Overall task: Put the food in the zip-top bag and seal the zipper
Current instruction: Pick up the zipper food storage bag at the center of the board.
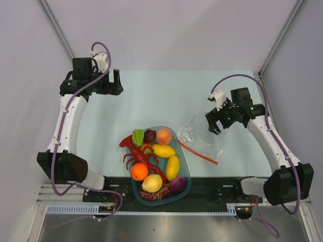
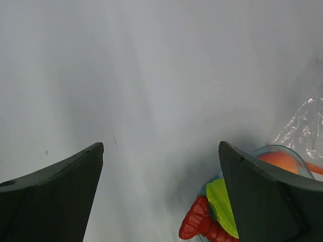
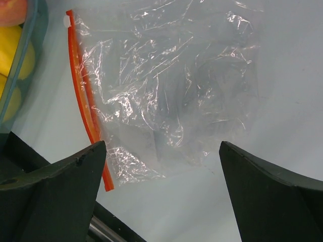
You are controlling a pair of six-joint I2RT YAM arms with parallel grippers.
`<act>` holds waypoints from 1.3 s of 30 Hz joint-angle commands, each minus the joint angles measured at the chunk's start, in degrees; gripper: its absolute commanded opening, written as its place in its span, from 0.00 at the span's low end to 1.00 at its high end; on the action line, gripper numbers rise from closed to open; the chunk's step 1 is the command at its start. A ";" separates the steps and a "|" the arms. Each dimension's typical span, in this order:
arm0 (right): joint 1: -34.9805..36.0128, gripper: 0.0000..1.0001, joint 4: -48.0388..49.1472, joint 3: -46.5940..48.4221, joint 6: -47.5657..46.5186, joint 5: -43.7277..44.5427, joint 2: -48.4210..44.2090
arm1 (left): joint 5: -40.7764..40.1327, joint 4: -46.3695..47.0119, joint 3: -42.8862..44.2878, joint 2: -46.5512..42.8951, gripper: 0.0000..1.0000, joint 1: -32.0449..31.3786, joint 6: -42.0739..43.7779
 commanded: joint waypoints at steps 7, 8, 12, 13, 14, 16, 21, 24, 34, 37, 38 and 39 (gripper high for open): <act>8.86 1.00 -3.27 -10.14 -8.16 2.97 -8.71 | -4.61 7.45 -5.99 -7.75 1.00 0.04 -3.99; 9.84 1.00 -3.19 -11.01 -8.51 3.76 -9.07 | -4.79 7.36 -6.51 -7.93 1.00 0.04 -4.34; 12.74 1.00 -2.75 -16.19 -9.74 4.12 -10.74 | -6.11 7.36 -7.92 -9.25 1.00 0.04 -3.91; 13.88 1.00 -2.48 -16.99 -10.00 4.38 -11.09 | -6.54 7.27 -8.18 -9.34 1.00 0.04 -3.82; 14.41 1.00 -2.13 -17.78 -10.18 4.99 -11.35 | -6.72 7.10 -8.54 -9.69 1.00 0.04 -3.65; 15.73 1.00 -0.38 -20.23 -10.88 5.88 -11.62 | -6.90 7.18 -9.15 -9.95 1.00 0.04 -3.56; 18.81 0.97 3.13 -24.02 -12.20 7.46 -11.45 | -6.98 7.18 -10.03 -10.04 1.00 0.04 -3.82; 20.21 0.96 6.03 -25.87 -12.03 7.46 -10.48 | -7.07 7.36 -10.82 -10.30 1.00 0.04 -4.26; 23.29 0.81 16.67 -27.81 -10.36 9.84 -2.32 | -7.95 7.80 -13.64 -11.18 1.00 0.04 -4.70; 23.38 0.66 17.99 -27.11 -9.92 9.48 0.32 | -8.21 8.06 -14.51 -11.45 1.00 0.04 -4.79; 23.38 0.55 18.00 -26.84 -9.92 9.48 0.68 | -8.22 8.23 -14.86 -11.97 1.00 0.04 -4.87; 23.38 0.51 18.08 -26.41 -9.48 9.40 1.03 | -8.04 8.32 -15.30 -12.15 0.99 0.04 -4.96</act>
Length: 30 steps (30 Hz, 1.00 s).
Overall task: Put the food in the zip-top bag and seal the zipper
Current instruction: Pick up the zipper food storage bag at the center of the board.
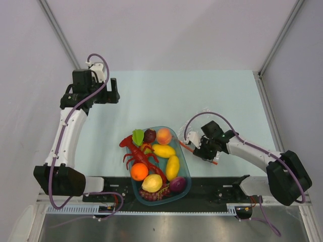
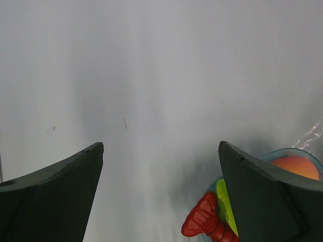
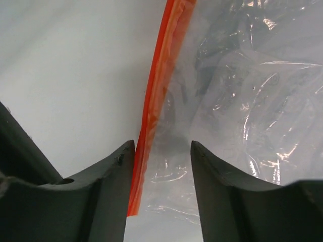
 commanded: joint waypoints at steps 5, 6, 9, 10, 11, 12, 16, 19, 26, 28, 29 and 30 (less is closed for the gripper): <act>-1.03 0.02 3.62 2.14 1.39 0.59 3.55 | 0.99 1.79 -3.23 -2.95 1.00 0.04 -1.88; -1.56 0.00 3.35 2.58 1.56 0.68 3.73 | 1.26 1.61 -3.06 -2.43 1.00 0.04 -1.71; -4.46 0.00 1.78 5.13 2.53 0.42 3.56 | 3.54 1.00 -1.74 -1.63 1.00 0.04 -0.83; -5.34 0.00 0.46 7.31 3.49 -0.72 3.12 | 4.33 1.52 -1.74 -1.63 1.00 0.04 -0.48; -7.26 0.00 -0.33 8.55 4.19 -1.34 2.08 | 6.60 1.96 -1.91 -1.81 1.00 0.04 -0.30; -8.24 0.00 -1.04 9.78 4.89 -3.26 1.28 | 8.19 2.57 -2.00 -1.98 1.00 0.04 -0.04; -12.98 0.00 -2.62 17.07 10.08 -6.61 -1.89 | 18.55 4.16 0.10 -1.03 1.00 0.04 0.49; -16.24 0.00 -2.80 23.14 14.38 -8.55 -3.47 | 29.98 7.66 1.08 -0.22 1.00 -0.04 -2.57; -18.35 0.00 -3.68 31.32 21.15 -11.62 -6.46 | 27.90 22.26 -3.49 0.12 0.99 -11.70 -10.40; -17.74 0.00 -3.24 31.59 23.35 -11.54 -7.68 | 23.96 24.72 -3.93 1.18 0.93 -15.23 -13.56; -17.48 0.00 -2.89 31.42 24.05 -11.37 -7.95 | 23.33 25.69 -4.19 1.70 0.91 -18.12 -15.22; -17.30 0.00 -2.54 31.33 25.19 -10.49 -8.39 | 23.06 27.44 -4.28 3.19 0.90 -19.63 -18.46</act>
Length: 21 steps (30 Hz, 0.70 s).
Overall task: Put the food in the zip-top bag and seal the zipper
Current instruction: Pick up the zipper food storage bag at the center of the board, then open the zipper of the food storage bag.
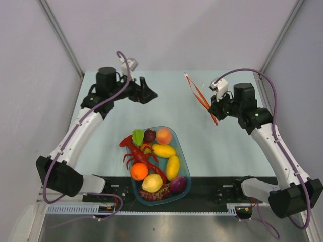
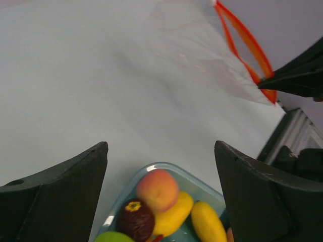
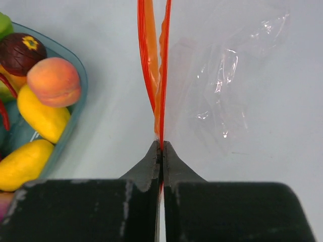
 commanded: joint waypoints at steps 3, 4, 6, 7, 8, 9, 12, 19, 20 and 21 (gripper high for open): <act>1.26 0.00 1.16 0.75 7.72 0.01 -3.50 | -3.68 9.68 1.18 5.72 0.90 -12.93 -11.88; 1.43 0.00 1.42 0.48 8.69 0.18 -3.77 | -4.21 9.95 1.63 6.60 0.90 -14.25 -12.50; 2.49 0.00 1.78 -0.48 9.57 0.71 -4.56 | -5.61 11.61 2.59 8.01 0.89 -17.42 -14.77; 3.01 0.00 1.78 -0.75 10.10 1.06 -4.82 | -5.88 12.06 3.03 9.58 0.89 -18.30 -15.66; 3.54 0.00 1.86 -1.45 10.45 1.59 -5.17 | -6.05 12.58 3.30 10.47 0.89 -19.87 -16.62; 4.76 0.00 1.95 -1.71 10.72 2.29 -5.78 | -6.40 12.85 4.43 11.35 0.89 -20.67 -17.68; 7.48 0.00 1.69 -2.86 11.16 3.78 -6.93 | -6.32 13.46 5.76 13.82 0.89 -22.34 -19.96; 11.71 0.00 2.83 -5.41 12.12 6.34 -8.87 | -5.09 14.61 5.23 15.05 0.88 -22.79 -22.17; 11.89 0.00 3.01 -5.50 12.12 6.43 -8.87 | -4.83 14.87 5.23 15.14 0.88 -22.79 -22.35; 11.98 0.00 3.09 -5.41 12.21 6.51 -8.87 | -4.91 15.40 5.06 15.22 0.87 -22.79 -22.70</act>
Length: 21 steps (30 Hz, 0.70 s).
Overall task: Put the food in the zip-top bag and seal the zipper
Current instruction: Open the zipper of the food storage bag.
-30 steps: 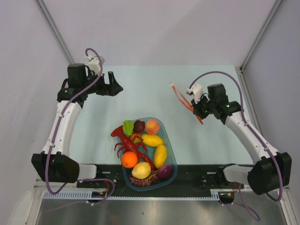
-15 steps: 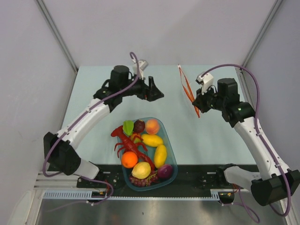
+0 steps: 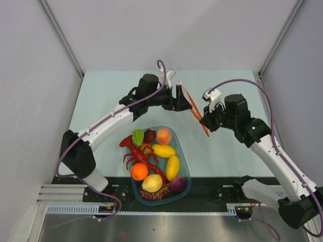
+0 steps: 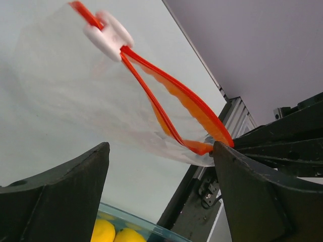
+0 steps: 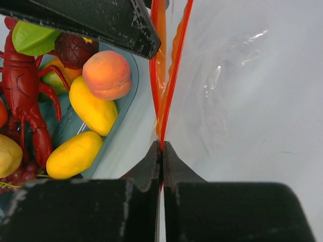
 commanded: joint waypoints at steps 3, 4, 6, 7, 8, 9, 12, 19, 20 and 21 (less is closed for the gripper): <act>1.23 0.00 2.88 0.01 1.11 1.88 -1.02 | -0.30 3.01 2.70 1.21 0.77 0.03 -3.40; 1.75 0.00 3.14 0.01 1.02 1.88 -1.10 | -1.18 2.57 2.87 1.66 0.74 0.03 -3.58; 2.28 0.00 3.58 0.01 0.58 2.14 -1.02 | -1.45 3.35 2.35 2.27 0.65 0.12 -4.46; 2.63 0.00 3.76 -0.16 0.15 2.32 -1.02 | -1.45 3.62 2.26 2.54 0.62 0.12 -4.63; 3.42 0.00 4.02 -0.34 -0.12 3.19 -1.02 | -1.19 4.58 2.17 2.63 0.59 0.12 -4.98; 3.78 0.00 4.19 -0.43 -0.30 3.63 -1.02 | -1.01 4.67 2.17 2.98 0.53 0.12 -5.16; 4.57 0.00 4.81 -0.78 -0.74 5.13 -0.84 | 0.92 5.90 2.35 3.59 0.34 0.12 -5.69; 3.96 0.26 6.30 -0.78 1.19 7.24 0.12 | 4.62 9.42 2.44 4.39 0.00 0.21 -6.74; 3.61 0.32 6.48 -0.52 1.89 7.24 0.39 | 4.96 9.86 2.52 4.39 0.00 0.21 -6.83; 3.26 0.37 6.92 -0.25 2.94 6.89 0.56 | 5.32 10.12 2.52 4.47 0.00 0.21 -6.83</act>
